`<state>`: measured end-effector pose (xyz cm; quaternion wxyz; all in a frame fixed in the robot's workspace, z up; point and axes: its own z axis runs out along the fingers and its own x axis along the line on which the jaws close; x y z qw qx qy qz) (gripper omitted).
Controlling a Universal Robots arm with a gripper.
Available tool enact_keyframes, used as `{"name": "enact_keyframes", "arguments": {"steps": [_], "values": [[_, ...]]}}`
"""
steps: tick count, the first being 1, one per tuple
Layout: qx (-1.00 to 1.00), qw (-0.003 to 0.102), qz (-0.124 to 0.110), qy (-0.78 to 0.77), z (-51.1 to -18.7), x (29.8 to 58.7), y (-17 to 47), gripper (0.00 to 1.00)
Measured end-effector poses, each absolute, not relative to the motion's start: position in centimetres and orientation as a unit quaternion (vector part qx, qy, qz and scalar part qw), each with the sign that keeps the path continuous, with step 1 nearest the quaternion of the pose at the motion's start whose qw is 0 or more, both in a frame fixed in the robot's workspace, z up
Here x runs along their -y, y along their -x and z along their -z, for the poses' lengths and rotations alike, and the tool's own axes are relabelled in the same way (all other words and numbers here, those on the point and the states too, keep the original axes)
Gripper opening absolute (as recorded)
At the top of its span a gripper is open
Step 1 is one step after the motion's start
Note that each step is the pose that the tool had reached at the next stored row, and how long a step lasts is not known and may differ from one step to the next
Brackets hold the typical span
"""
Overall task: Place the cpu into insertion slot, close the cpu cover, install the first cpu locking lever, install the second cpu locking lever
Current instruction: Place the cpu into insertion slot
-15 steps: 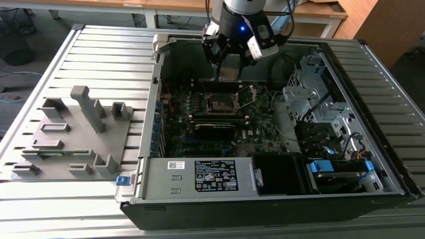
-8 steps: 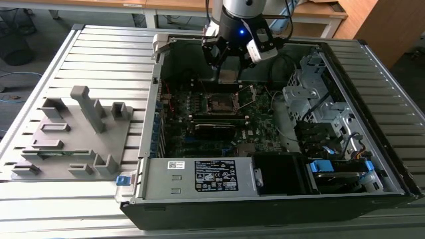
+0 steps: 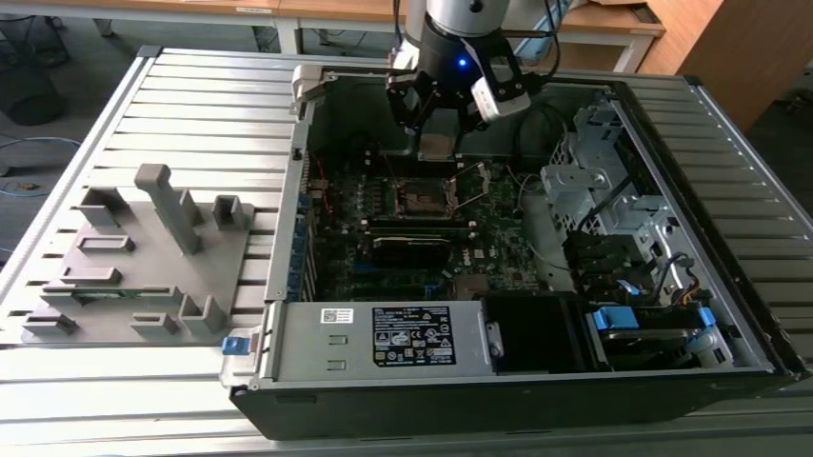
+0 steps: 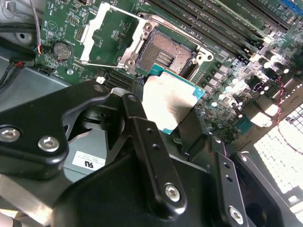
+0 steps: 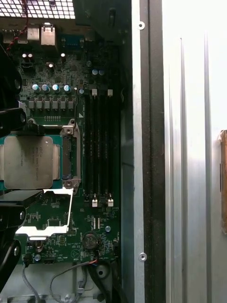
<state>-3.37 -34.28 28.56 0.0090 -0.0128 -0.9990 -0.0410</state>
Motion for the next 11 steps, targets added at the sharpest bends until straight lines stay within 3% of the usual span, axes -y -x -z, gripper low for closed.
{"name": "enact_keyframes", "arguments": {"steps": [11], "values": [[0.999,0.009,0.041,0.013,-28.16,34.27,3.37,0.54]]}}
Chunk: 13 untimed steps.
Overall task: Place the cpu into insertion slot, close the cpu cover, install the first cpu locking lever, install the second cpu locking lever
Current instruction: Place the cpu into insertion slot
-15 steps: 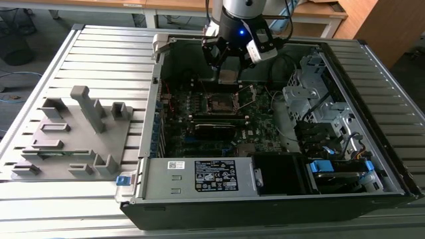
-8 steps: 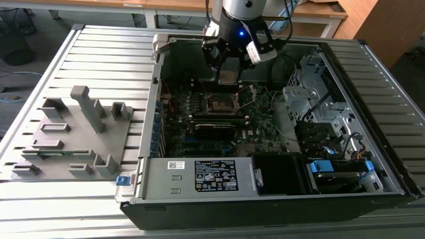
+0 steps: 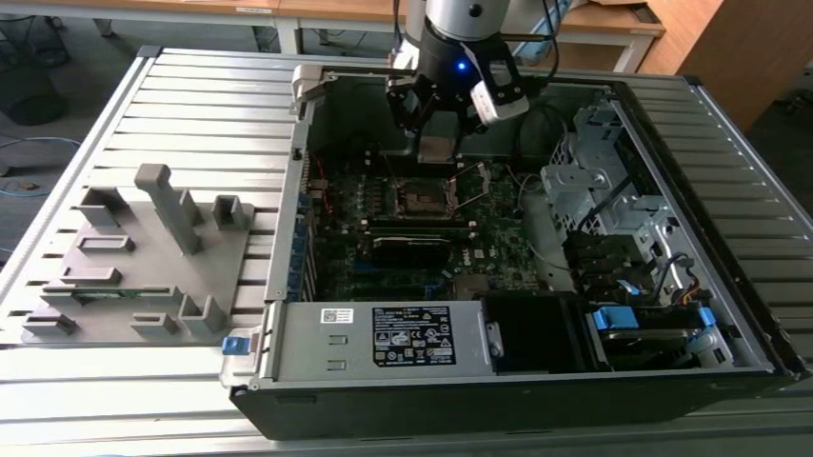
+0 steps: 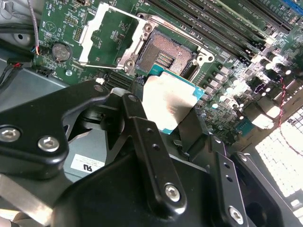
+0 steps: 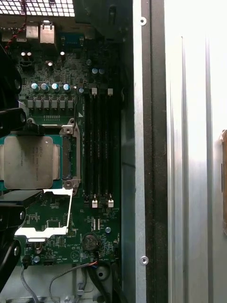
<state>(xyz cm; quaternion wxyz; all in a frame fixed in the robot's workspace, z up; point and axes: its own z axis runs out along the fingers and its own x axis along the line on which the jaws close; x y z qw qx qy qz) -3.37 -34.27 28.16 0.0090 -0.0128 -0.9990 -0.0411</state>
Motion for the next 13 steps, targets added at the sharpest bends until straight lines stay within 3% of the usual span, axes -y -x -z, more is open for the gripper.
{"name": "enact_keyframes", "arguments": {"steps": [13], "values": [[0.999,0.009,0.041,0.013,-27.75,34.27,3.37,0.54]]}}
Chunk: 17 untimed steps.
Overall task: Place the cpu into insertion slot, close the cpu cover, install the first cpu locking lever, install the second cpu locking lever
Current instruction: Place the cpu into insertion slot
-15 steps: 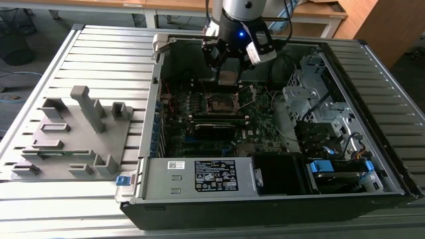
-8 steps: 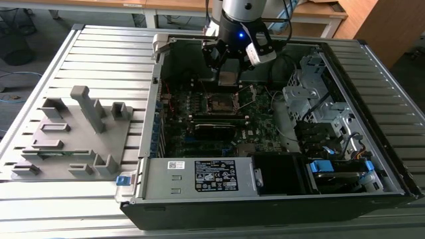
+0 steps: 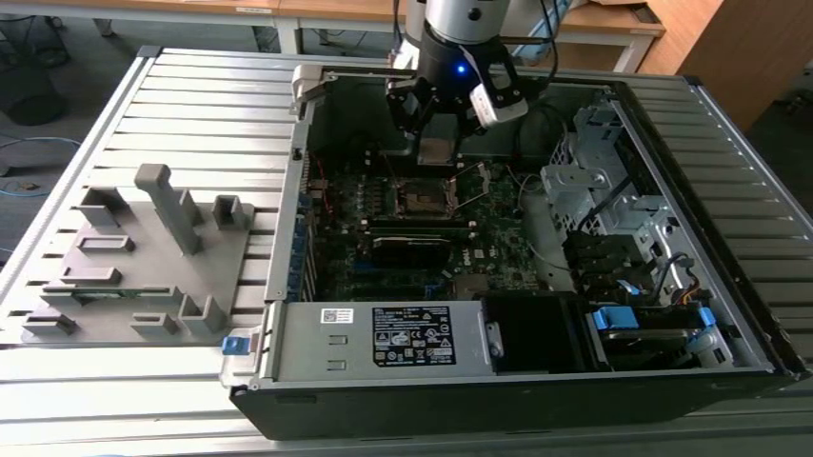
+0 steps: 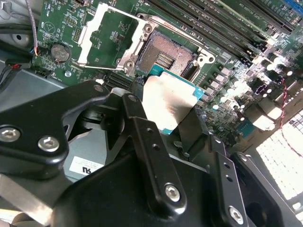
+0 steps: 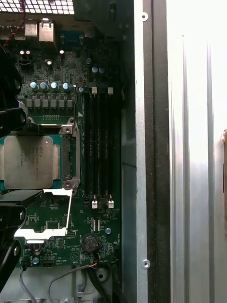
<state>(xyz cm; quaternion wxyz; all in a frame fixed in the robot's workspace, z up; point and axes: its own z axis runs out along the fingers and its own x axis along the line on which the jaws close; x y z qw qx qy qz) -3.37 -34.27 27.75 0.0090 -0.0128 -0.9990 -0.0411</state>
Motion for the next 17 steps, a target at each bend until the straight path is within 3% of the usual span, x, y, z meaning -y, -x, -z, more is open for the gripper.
{"name": "enact_keyframes", "arguments": {"steps": [17], "values": [[0.999,0.009,0.041,0.013,-25.4,34.3,3.6,0.54]]}}
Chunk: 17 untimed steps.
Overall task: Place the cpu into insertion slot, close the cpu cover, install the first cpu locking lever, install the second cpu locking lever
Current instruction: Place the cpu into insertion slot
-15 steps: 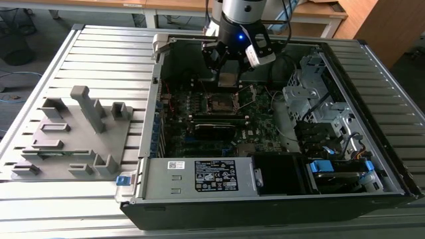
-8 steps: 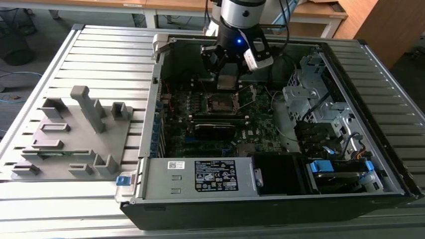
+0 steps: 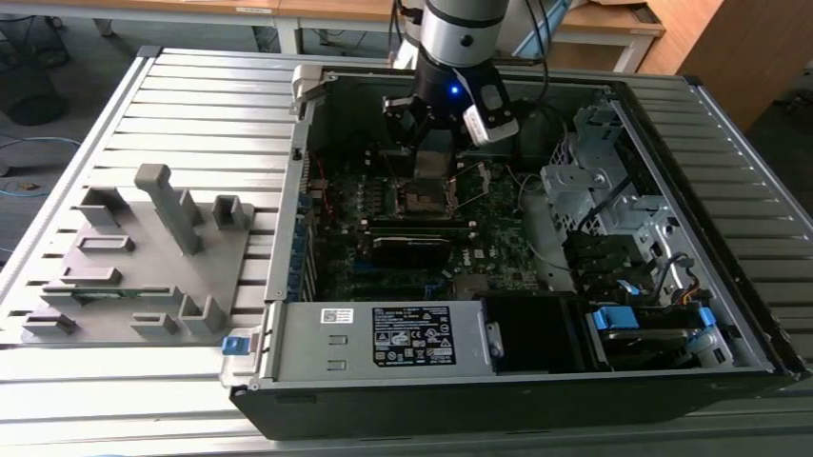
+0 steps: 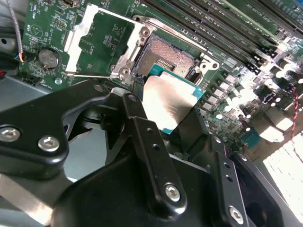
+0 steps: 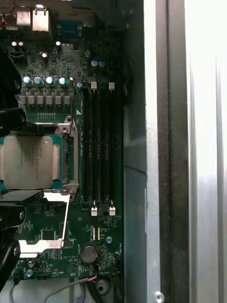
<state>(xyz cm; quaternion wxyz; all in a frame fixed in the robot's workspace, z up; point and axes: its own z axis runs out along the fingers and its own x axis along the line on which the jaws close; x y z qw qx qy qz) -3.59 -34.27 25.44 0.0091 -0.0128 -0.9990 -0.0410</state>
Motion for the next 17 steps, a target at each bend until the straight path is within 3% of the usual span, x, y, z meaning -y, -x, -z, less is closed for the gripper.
{"name": "enact_keyframes", "arguments": {"steps": [17], "values": [[0.999,0.009,0.041,0.013,-24.81,34.28,3.59,0.54]]}}
